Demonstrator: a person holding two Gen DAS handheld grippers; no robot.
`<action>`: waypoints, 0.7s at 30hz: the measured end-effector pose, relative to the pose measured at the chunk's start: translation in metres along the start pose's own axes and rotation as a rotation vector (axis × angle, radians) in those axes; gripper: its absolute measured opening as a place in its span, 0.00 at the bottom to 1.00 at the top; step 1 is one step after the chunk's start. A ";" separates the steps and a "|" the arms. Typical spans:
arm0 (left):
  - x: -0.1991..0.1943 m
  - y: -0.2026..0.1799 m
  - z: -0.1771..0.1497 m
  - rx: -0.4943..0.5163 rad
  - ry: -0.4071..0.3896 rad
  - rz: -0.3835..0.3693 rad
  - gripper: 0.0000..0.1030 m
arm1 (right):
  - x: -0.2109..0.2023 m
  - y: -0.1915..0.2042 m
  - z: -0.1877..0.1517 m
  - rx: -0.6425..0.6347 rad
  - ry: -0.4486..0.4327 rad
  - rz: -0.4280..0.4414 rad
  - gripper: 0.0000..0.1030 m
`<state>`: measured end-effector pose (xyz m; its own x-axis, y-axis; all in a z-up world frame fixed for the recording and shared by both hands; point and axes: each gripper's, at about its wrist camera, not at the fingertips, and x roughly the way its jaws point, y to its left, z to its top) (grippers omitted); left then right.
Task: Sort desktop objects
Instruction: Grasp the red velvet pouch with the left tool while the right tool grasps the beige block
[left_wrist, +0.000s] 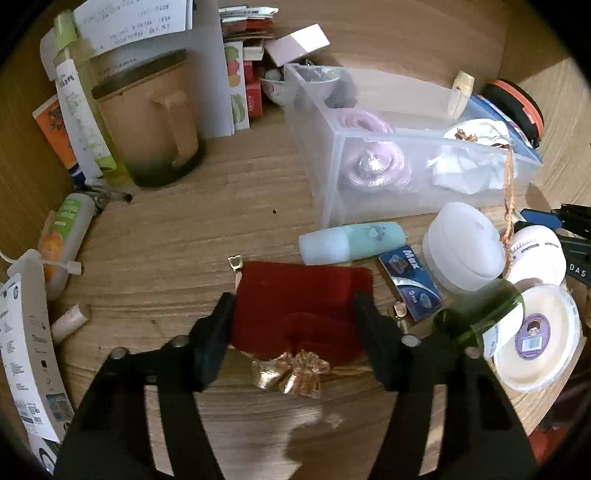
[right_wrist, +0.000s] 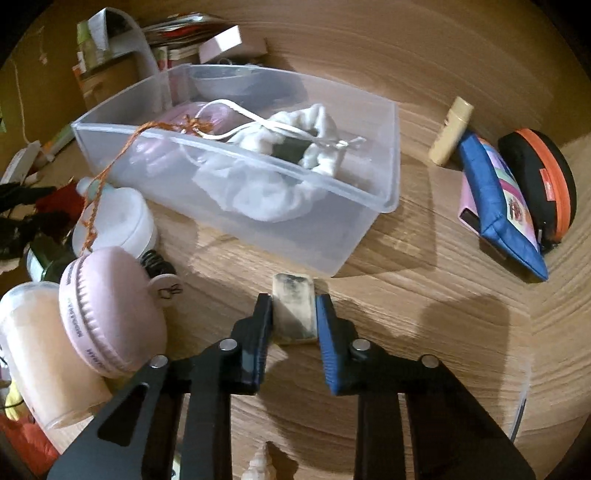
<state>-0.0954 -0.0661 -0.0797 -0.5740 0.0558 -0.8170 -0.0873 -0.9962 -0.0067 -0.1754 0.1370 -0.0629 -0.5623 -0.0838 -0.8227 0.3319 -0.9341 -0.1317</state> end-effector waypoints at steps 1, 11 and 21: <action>0.000 0.003 0.001 -0.009 -0.009 0.005 0.54 | -0.001 0.000 -0.001 -0.003 -0.003 0.003 0.21; -0.010 0.018 0.004 -0.090 -0.053 0.043 0.34 | -0.021 -0.023 -0.006 0.083 -0.035 0.038 0.21; -0.040 0.018 0.012 -0.097 -0.120 0.026 0.04 | -0.052 -0.030 0.016 0.127 -0.139 0.040 0.21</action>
<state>-0.0839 -0.0858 -0.0400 -0.6686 0.0319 -0.7430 0.0045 -0.9989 -0.0470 -0.1684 0.1641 -0.0075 -0.6527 -0.1605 -0.7404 0.2630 -0.9645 -0.0227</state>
